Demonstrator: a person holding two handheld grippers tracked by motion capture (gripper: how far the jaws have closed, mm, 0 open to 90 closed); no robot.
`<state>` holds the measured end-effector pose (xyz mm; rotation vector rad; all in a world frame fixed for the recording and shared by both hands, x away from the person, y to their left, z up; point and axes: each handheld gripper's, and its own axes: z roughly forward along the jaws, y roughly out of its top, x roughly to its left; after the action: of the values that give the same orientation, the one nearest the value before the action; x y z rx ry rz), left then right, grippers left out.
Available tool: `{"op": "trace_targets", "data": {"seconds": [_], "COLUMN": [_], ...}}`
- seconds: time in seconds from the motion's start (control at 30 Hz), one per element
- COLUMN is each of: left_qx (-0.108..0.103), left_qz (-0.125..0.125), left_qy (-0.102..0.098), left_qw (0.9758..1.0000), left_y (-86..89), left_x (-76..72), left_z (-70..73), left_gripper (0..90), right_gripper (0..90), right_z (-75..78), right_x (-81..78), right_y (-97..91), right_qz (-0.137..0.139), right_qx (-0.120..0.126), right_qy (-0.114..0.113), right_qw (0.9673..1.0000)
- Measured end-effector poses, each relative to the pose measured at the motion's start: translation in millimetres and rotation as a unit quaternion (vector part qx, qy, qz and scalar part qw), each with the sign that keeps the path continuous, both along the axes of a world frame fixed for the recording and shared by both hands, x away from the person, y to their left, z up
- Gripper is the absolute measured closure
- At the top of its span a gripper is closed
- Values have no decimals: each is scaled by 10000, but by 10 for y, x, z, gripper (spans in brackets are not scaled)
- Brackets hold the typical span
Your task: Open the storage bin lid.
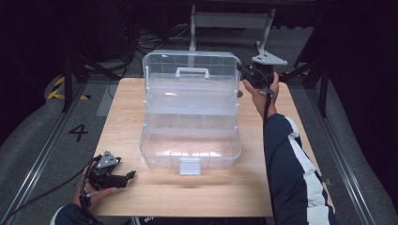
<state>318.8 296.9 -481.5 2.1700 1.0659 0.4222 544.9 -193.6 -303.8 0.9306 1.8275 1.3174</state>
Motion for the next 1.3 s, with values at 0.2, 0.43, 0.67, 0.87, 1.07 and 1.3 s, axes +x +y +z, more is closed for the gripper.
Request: {"op": "trace_targets", "data": {"seconds": [0.2,0.43,0.67,0.87,1.07,1.3], "left_qx": [-6,-25,0,23,29,-9], "left_qz": [8,16,28,87,142,224], "left_qy": [-1,29,17,0,-1,54], "left_qw": [10000,10000,10000,10000,9999,9997], "left_y": [-2,-5,-3,-12,-39,-64], "left_x": [0,-3,3,-3,-27,-60], "left_z": [0,-1,2,2,2,5], "left_gripper": [189,190,190,190,190,187], "right_gripper": [823,821,818,816,812,809], "right_z": [-18,-48,-59,-89,-139,-192], "right_x": [65,149,234,305,386,512], "right_y": [4,11,27,24,24,50], "right_qz": [-21,-34,-62,-56,-76,-134], "right_qx": [3,-5,-85,-75,-111,-229], "right_qy": [58,117,218,312,366,518], "right_qw": [10000,9999,9997,9995,9992,9983]}}
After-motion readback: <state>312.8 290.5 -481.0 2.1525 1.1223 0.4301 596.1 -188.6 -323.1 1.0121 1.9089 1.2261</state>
